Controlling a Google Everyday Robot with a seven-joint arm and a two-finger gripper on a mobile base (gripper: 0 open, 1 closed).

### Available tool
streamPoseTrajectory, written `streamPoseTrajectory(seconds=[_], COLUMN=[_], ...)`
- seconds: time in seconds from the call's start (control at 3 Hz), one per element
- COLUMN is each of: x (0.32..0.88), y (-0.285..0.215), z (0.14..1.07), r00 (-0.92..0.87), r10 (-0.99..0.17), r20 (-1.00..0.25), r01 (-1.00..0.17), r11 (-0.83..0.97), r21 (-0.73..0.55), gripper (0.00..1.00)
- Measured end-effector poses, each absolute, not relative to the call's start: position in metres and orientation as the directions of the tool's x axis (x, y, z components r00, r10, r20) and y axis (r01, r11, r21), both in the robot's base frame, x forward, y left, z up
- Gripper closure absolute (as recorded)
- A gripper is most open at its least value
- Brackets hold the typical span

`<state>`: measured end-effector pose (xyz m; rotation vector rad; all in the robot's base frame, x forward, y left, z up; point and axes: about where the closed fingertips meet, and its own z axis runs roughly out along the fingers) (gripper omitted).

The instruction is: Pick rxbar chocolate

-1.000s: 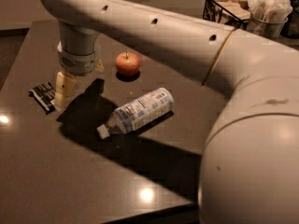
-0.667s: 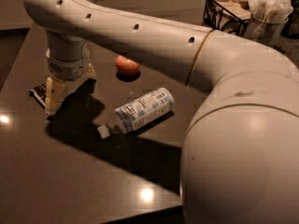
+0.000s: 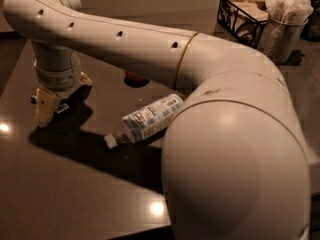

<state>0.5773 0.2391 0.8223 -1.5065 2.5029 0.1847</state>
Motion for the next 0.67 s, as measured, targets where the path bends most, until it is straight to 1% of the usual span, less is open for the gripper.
streamPoseTrajectory(seconds=[0.33,0.67], x=[0.5786,0.5783], y=[0.2524,0.2573], z=[0.822,0.825], r00=[-0.45,-0.445], r10=[-0.861,-0.864], r20=[-0.236,-0.235], r01=[-0.887,-0.889], r11=[0.462,0.458], r21=[0.003,0.002], gripper=[0.18,0.42])
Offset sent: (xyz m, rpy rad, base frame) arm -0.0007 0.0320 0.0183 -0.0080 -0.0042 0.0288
